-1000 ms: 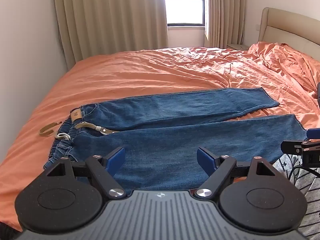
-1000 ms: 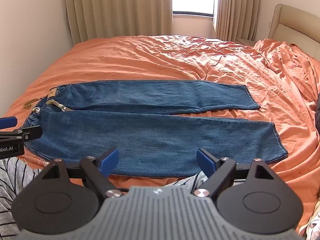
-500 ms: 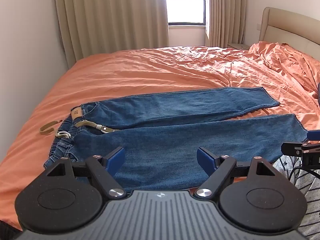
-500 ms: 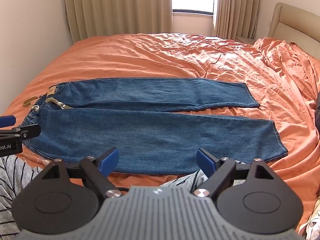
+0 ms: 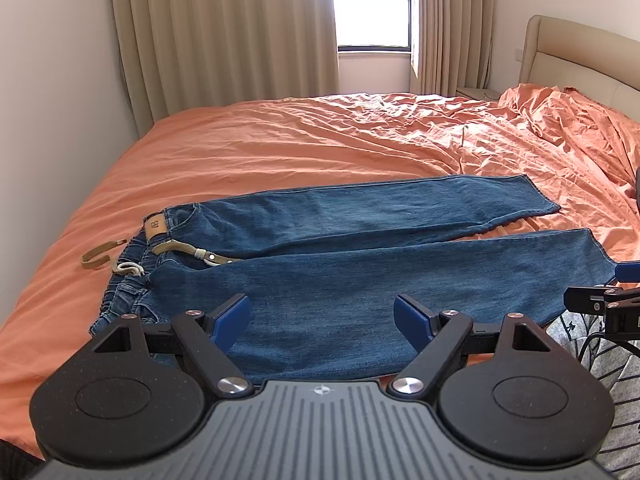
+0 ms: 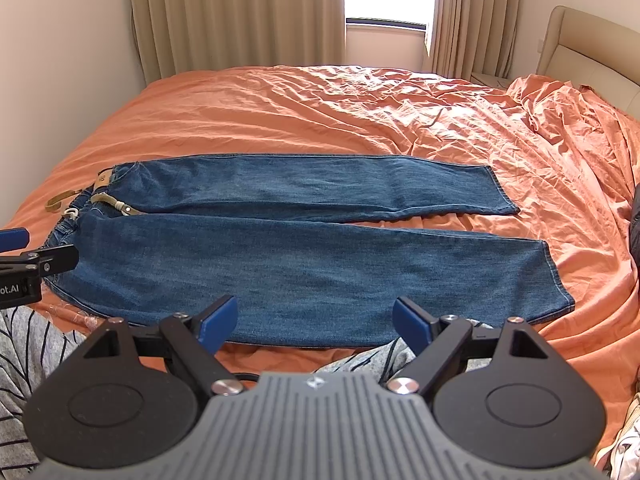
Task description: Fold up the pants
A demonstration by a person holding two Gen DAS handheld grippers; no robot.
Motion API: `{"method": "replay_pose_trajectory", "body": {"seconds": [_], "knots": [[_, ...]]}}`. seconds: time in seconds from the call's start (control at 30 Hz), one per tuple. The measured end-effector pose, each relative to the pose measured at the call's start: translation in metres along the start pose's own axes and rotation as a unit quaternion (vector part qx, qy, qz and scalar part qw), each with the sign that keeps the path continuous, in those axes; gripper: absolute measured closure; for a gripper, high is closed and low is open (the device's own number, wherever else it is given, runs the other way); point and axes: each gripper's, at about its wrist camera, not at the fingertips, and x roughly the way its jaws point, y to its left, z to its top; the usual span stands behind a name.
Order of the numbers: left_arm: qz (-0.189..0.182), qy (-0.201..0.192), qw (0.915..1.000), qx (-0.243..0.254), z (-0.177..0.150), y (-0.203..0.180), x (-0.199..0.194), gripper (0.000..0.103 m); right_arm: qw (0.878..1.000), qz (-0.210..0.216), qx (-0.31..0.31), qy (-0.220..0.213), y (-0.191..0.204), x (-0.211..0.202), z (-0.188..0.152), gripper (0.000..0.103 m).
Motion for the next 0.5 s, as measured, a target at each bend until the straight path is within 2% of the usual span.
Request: {"method": "replay_pose_trajectory", "body": {"seconds": [0.5], "knots": [[-0.002, -0.002, 1.0, -0.002, 0.0, -0.0004, 0.0001, 0.008, 1.0, -0.002, -0.003, 0.002, 0.0015, 0.0017, -0.0014, 0.022]]}}
